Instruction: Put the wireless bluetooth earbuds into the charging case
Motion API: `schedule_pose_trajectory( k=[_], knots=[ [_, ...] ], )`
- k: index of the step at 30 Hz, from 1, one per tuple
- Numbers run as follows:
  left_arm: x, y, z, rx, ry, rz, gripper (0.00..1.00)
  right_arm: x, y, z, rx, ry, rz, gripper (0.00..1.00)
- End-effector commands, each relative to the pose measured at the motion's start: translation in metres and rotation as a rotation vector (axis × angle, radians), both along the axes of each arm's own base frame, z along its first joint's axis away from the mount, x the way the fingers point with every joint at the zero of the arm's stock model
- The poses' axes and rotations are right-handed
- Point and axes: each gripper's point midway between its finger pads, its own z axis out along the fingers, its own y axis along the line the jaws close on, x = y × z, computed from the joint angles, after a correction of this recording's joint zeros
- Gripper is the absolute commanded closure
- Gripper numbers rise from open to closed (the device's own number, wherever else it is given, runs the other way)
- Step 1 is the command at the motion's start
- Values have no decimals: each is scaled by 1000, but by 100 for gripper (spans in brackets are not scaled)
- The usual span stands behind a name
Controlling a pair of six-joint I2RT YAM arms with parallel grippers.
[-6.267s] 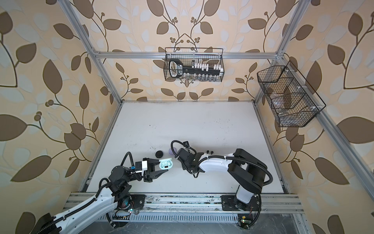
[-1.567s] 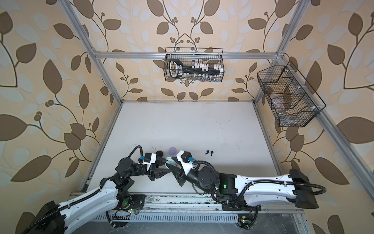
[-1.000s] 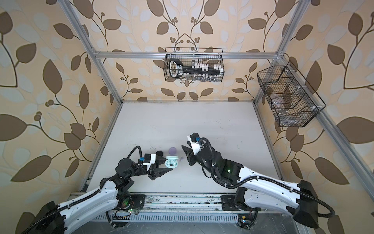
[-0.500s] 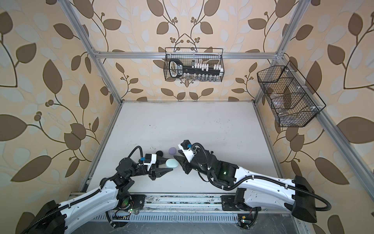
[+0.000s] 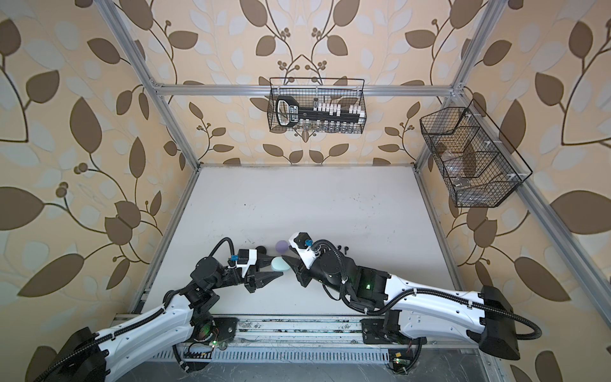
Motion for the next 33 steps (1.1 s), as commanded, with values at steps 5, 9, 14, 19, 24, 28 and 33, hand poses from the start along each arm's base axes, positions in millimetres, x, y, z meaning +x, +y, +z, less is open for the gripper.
schedule_pose_trajectory(
  k=[5, 9, 14, 19, 24, 28, 33],
  knots=[
    [68, 6, 4, 19, 11, 322, 100, 71, -102, -26, 82, 60, -471, 64],
    [99, -9, 6, 21, -7, 368, 100, 94, -151, -46, 162, 153, -629, 64],
    [137, -32, -14, -18, -20, 396, 100, 102, -172, -57, 196, 192, -690, 64],
    [176, -65, -49, 2, 40, 388, 100, 106, -175, -60, 177, 189, -713, 63],
    [207, -75, -73, -7, 140, 450, 100, 114, -172, -71, 138, 210, -739, 63],
    [221, -83, -89, -44, 253, 458, 100, 123, -194, -83, 83, 245, -881, 66],
    [234, -97, -106, -76, 352, 461, 100, 122, -178, -85, 141, 265, -758, 69]
  ],
)
